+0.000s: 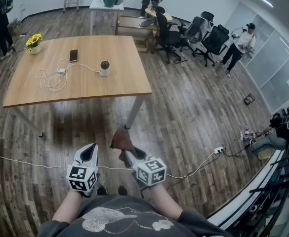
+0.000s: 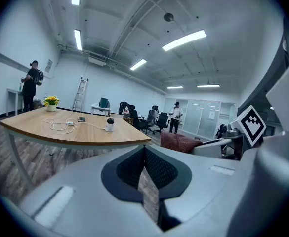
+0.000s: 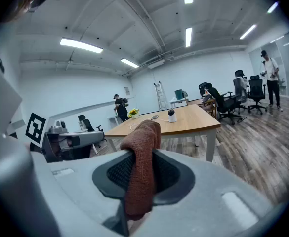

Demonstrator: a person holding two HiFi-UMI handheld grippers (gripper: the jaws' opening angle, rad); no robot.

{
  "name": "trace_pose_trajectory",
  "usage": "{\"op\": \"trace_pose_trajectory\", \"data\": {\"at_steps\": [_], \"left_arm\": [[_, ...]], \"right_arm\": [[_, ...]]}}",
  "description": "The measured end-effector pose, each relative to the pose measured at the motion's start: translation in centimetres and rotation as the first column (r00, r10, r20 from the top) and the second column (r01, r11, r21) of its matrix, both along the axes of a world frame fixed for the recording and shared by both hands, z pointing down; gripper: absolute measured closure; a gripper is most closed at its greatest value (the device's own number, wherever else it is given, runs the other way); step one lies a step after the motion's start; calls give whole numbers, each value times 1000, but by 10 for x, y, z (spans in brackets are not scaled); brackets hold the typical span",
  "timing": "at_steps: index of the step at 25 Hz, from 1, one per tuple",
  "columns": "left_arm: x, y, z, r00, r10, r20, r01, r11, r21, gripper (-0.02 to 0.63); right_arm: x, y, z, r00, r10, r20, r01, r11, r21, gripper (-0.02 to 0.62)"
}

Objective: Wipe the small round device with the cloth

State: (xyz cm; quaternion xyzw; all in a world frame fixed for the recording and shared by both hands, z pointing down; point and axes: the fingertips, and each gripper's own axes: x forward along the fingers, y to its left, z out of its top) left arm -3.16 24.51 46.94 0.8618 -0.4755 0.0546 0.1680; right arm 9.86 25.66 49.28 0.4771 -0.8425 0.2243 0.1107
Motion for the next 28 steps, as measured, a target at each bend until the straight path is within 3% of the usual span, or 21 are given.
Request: {"op": "trace_pose_trajectory", "data": {"at_steps": [16,28], "left_arm": [[-2,3,1,1000,-6,-11,6,1000,-5,587],[-33,-14,-8,1000,-16,-1,16,1000,12,586]], "right_arm": [[-4,0,3,1000,10,-6,-10,1000,-3,525],[-33,-15,0,999,4,36,-5,1000,9,523]]}}
